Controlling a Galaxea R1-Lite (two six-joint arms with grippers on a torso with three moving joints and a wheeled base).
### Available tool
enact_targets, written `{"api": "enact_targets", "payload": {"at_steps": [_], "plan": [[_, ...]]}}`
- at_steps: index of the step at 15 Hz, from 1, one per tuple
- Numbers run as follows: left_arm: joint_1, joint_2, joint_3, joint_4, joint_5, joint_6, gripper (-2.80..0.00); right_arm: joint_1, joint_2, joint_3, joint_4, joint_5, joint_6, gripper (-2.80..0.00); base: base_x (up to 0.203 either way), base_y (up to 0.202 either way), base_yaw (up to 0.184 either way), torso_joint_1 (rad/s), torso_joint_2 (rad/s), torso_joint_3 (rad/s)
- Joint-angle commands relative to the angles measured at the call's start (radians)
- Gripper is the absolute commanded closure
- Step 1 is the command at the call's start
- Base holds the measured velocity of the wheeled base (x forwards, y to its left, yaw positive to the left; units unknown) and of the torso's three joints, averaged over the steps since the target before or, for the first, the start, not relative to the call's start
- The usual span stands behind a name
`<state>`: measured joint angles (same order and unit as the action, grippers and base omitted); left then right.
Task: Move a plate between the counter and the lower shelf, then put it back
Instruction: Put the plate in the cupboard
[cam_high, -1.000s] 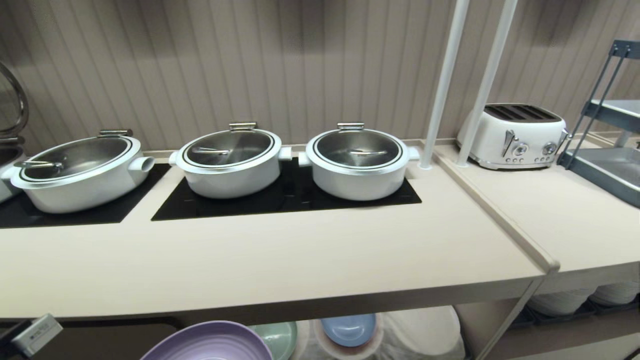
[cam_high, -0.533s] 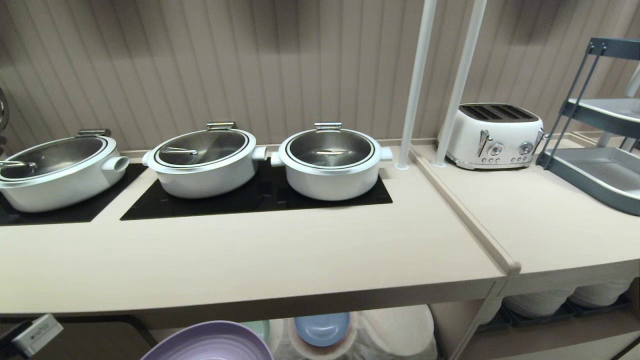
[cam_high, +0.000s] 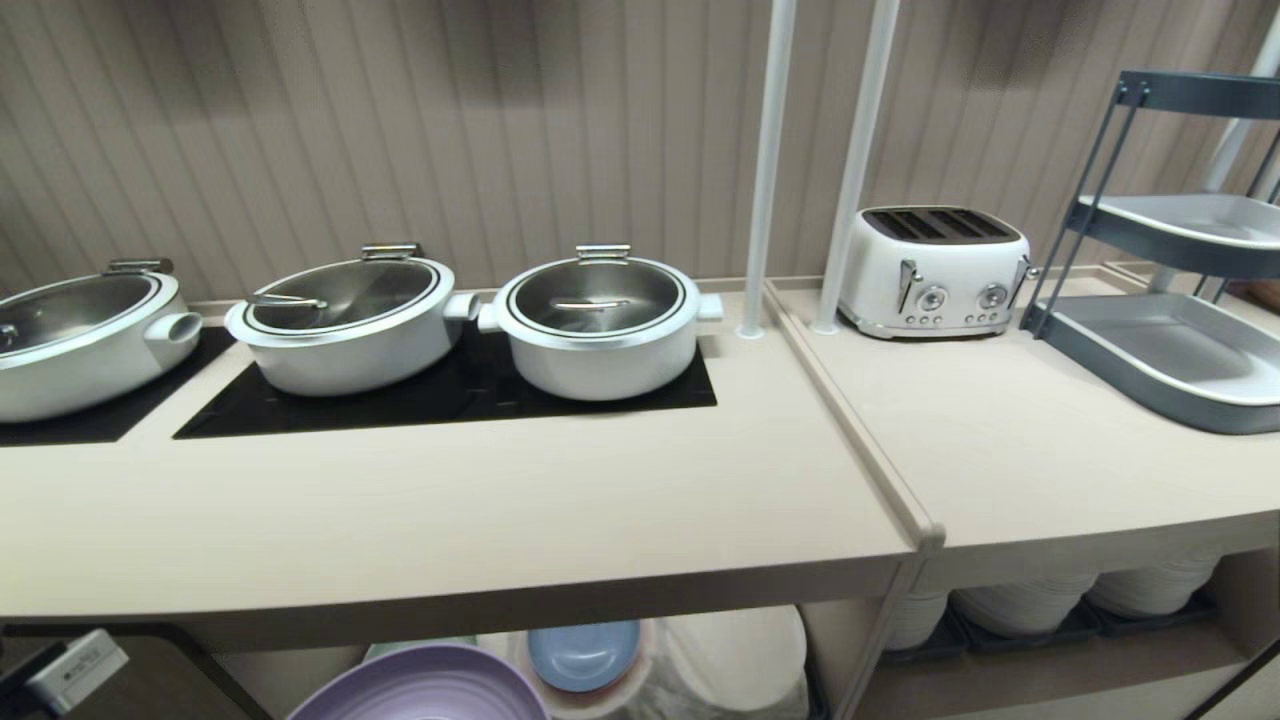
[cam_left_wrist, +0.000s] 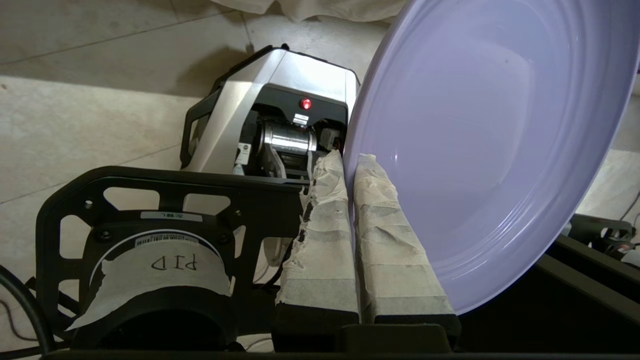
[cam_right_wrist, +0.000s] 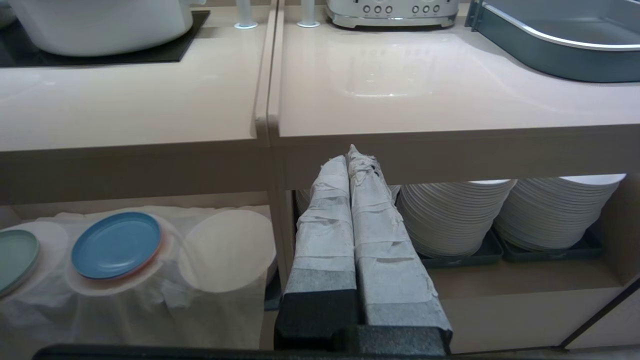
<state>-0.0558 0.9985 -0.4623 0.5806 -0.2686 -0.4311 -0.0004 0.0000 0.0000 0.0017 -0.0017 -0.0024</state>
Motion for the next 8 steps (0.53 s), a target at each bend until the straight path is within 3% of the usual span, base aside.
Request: {"api": "enact_targets", "payload": {"at_steps": [1, 8], "plan": [[-0.001, 0.002, 0.002, 0.004, -0.001, -0.002, 0.00, -0.001, 0.000, 0.000, 0.000, 0.000, -0.001, 0.00, 0.000, -0.194, 0.002, 0.002, 0.00, 0.002], [-0.001, 0.002, 0.002, 0.004, -0.001, -0.003, 0.00, 0.000, 0.000, 0.000, 0.000, 0.000, -0.001, 0.00, 0.000, -0.193, 0.001, 0.003, 0.00, 0.003]]}}
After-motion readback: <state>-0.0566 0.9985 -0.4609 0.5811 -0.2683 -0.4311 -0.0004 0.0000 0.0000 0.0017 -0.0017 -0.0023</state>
